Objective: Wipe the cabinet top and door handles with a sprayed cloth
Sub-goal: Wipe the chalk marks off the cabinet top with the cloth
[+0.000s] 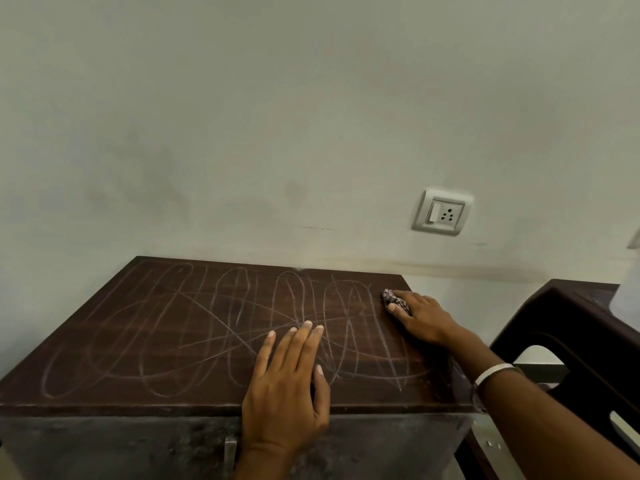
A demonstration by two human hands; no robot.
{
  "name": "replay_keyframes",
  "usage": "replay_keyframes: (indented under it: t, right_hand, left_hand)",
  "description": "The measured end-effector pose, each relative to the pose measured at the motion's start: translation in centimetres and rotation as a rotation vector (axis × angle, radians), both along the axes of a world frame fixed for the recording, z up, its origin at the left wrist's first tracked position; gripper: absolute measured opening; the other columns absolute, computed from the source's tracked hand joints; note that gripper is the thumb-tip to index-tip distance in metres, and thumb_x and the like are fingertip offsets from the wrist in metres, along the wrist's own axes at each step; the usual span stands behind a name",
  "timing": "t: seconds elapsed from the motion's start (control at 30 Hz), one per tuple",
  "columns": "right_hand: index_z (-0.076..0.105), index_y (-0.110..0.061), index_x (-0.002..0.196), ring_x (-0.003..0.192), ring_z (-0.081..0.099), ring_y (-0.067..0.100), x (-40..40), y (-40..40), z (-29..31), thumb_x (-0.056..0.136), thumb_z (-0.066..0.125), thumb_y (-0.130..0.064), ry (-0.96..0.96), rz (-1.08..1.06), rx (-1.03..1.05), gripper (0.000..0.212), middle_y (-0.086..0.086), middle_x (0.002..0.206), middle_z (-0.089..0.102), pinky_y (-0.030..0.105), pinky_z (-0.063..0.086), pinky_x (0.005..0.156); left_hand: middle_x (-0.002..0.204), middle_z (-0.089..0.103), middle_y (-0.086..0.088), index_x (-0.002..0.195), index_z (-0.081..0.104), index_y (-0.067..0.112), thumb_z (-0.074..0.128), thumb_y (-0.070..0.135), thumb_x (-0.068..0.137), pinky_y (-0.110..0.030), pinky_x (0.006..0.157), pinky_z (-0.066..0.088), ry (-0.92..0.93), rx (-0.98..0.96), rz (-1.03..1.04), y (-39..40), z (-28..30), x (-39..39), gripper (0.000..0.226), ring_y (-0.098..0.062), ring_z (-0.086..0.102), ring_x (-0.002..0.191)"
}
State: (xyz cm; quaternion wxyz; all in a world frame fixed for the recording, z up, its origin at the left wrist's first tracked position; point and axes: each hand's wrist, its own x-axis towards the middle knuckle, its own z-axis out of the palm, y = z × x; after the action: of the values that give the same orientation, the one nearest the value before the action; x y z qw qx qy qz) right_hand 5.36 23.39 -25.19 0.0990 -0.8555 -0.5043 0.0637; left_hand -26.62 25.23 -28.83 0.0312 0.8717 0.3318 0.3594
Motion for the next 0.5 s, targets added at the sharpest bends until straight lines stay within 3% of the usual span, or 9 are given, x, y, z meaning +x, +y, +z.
replay_keyframes:
  t: [0.5]
  right_hand:
    - [0.028, -0.041, 0.145, 0.14, 0.027, 0.026, -1.2, 0.8, 0.7, 0.094, 0.03, -0.062, -0.01, -0.065, 0.0, 0.055, -0.005, 0.153, 0.033, 0.05, 0.026, 0.113]
  left_hand:
    - [0.14, 0.055, 0.001, 0.139, 0.052, 0.018, 0.043, 0.033, 0.087, -0.041, 0.115, 0.025, 0.009, 0.019, 0.015, 0.0, -0.2, 0.1, 0.054, -0.014, 0.052, 0.128]
